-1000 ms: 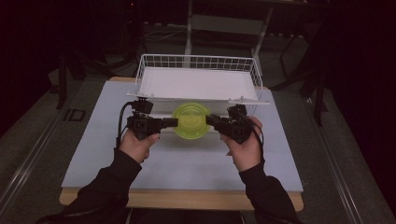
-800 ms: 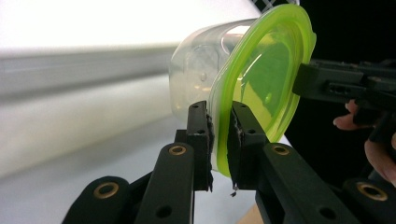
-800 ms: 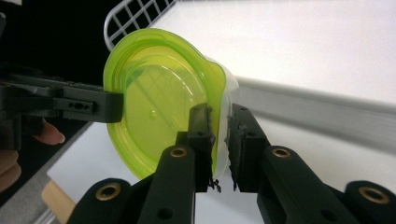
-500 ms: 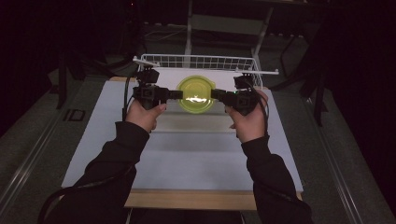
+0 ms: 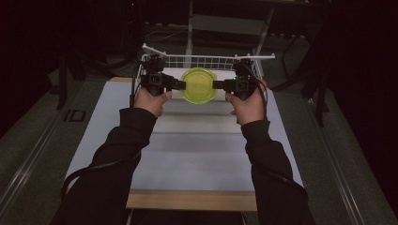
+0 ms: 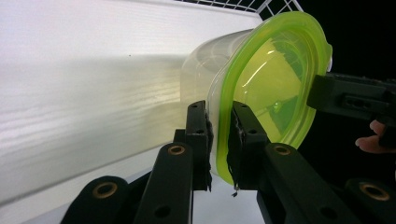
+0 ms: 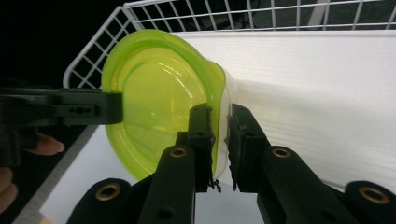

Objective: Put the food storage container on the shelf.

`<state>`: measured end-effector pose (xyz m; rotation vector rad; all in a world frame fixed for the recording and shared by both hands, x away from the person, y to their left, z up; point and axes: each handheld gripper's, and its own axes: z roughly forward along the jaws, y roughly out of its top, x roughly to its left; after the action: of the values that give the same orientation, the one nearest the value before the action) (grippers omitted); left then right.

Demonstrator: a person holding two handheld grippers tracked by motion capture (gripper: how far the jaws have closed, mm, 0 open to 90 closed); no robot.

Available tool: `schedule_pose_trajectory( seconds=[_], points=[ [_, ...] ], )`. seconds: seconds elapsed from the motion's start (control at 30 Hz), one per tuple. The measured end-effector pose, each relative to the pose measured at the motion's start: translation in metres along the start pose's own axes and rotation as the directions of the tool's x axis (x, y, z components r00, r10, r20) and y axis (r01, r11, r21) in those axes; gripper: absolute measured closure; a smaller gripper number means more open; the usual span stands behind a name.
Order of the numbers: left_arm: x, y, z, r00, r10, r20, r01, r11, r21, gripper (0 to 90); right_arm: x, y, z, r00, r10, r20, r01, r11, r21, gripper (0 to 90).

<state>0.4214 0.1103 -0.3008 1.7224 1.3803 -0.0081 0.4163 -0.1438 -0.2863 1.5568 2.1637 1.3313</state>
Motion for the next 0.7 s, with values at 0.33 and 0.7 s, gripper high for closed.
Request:
schedule_pose_trajectory(
  seconds=[0.33, 0.7],
  points=[
    [0.006, 0.008, 0.009, 0.9996, -0.022, 0.018, 0.021, 0.9997, 0.014, 76.6, -0.011, 0.01, 0.007, 0.9993, 0.033, -0.016, -0.033, 0.998, 0.044, 80.2],
    [0.012, 0.02, 0.017, 0.9986, -0.049, 0.016, 0.05, 0.9987, -0.007, 72.3, -0.018, 0.025, 0.017, 0.9951, 0.084, -0.053, -0.08, 0.995, 0.065, 65.6]
  ],
)
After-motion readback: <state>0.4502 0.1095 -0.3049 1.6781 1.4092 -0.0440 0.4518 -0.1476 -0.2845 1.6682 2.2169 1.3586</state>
